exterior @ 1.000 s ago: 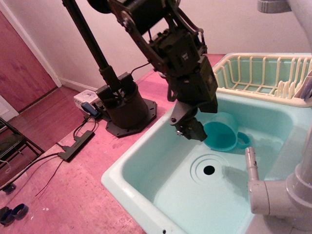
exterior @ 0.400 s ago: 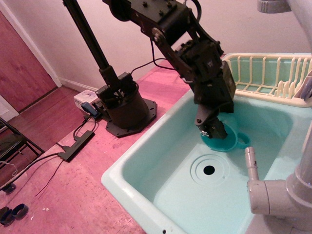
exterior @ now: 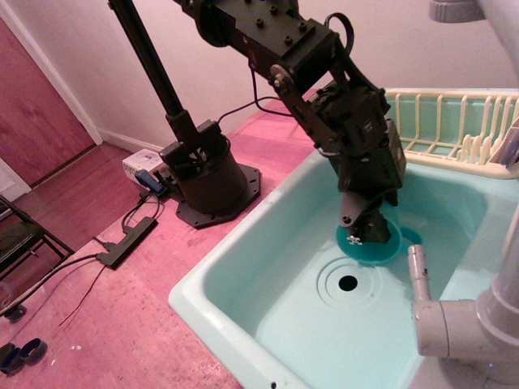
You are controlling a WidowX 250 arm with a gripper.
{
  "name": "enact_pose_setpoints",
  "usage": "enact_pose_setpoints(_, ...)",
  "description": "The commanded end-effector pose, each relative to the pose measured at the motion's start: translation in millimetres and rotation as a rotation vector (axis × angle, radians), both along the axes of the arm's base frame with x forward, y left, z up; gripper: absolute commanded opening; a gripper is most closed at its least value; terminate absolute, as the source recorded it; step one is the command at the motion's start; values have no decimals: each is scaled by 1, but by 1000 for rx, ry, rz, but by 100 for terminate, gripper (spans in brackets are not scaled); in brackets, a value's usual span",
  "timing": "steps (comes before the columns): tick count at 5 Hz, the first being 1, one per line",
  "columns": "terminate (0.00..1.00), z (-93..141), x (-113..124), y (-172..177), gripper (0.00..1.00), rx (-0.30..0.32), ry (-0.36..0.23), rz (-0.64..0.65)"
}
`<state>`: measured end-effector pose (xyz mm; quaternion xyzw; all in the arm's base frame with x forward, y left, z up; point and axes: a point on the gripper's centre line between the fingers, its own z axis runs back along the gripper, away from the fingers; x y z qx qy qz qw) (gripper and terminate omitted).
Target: Flip cup upright
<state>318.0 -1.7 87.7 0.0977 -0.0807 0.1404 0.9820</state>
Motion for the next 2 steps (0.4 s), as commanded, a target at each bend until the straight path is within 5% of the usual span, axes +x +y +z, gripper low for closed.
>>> enact_pose_setpoints(1, 0, 20, 2, -21, 0, -104, -106, 106)
enact_pose_setpoints(2, 0, 9, -8, -67, 0, -303, -242, 319)
